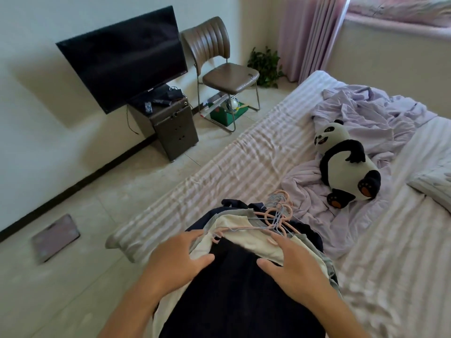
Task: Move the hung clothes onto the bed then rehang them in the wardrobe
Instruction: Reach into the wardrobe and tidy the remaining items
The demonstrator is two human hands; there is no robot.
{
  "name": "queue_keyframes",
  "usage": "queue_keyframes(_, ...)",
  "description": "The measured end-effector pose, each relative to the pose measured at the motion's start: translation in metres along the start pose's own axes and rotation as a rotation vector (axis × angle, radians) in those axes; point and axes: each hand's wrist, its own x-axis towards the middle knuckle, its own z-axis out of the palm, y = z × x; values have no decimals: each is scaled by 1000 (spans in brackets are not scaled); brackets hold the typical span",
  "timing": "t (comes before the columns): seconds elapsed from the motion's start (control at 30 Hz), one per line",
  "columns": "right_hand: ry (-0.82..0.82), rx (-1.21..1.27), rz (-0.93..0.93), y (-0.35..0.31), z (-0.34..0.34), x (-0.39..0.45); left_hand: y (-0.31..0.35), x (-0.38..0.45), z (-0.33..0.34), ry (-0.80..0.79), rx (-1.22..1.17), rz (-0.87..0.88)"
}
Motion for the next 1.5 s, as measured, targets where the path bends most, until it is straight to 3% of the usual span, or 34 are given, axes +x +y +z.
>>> queue_keyframes(0.27, 65, -98, -272, -124, -16, -106, -44, -156, -82, 341, 60, -14)
queue_keyframes(0.63, -124, -170, -630, -264, 46, -319, -137, -460, -97, 561, -14, -309)
queue_keyframes(0.77, -198, -196, -768, -297, 76, -383, -155, -566, -88, 713, -77, -395)
queue_keyframes(0.9, -285, -246, -895, -327, 114, -438, -167, -654, -75, 804, -71, -552)
queue_keyframes(1.13, -449, -300, -1274, -381, 159, -533, -153, -788, -40, 916, -91, -924)
queue_keyframes(1.3, -689, -339, -1584, -403, 185, -609, -116, -869, -3, 959, -175, -1286)
queue_keyframes(1.5, -885, -302, -1848, -402, 198, -671, -52, -903, 20, 1054, -244, -1521)
